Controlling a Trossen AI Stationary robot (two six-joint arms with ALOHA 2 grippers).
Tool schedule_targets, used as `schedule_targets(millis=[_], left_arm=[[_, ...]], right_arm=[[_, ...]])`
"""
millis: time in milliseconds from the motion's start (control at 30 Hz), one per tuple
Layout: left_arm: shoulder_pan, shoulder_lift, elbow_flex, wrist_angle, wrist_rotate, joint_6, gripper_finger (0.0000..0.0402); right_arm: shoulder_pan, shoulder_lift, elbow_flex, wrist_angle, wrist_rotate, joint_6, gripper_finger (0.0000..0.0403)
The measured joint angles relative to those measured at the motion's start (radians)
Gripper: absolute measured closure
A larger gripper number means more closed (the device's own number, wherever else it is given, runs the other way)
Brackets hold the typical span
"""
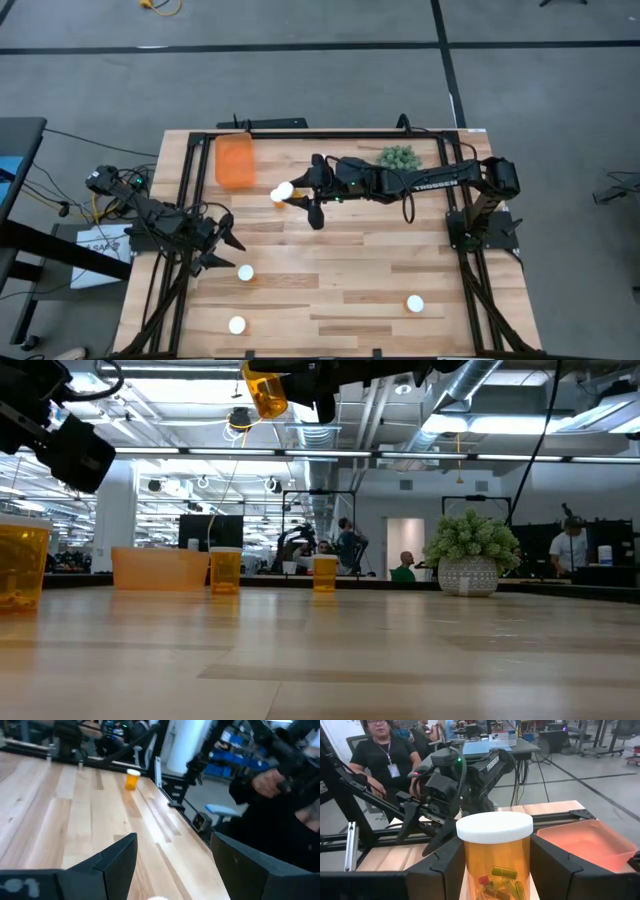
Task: Pick and place pill bottles into a basket
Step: Put the orange pill bottle into the orange container
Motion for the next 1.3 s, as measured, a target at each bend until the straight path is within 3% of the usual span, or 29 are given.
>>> schedule_targets(millis=[100,267,333,433,633,733,1000,1300], left_arm=[[0.001,0.0,0.0,0.038,-0.034,0.093,0.0159],[0.042,0.0,0.0,0.145,-0.41,0.224,0.0159],[0.078,0.009,0.0,0.104,-0.472,0.225,0.0159],[0.137,0.048,0.0,0.118,-0.452,0.197,0.0159],[0.219,0.183,0.001,0.358,-0.358,0.278,0.0159],[0.246,0.274,0.019,0.39,-0.319,0.293,0.0159],[0.273,0.524,0.083,0.562,-0.26,0.293,0.0159],[0.273,0.588,0.136,0.606,-0.26,0.371,0.0159]], right_arm=[[0.0,0.0,0.0,0.0,-0.012,0.003,0.022],[0.015,0.0,0.0,0.007,-0.03,0.034,0.0218],[0.023,0.0,0.0,0.02,-0.029,0.035,0.022],[0.033,0.0,0.0,0.053,-0.029,0.035,0.0221],[0.041,0.062,0.003,0.168,-0.029,0.081,0.0219],[0.041,0.111,0.026,0.176,-0.028,0.098,0.0221],[0.048,0.249,0.179,0.184,-0.034,0.098,0.0219],[0.061,0.296,0.223,0.179,-0.017,0.122,0.0218]])
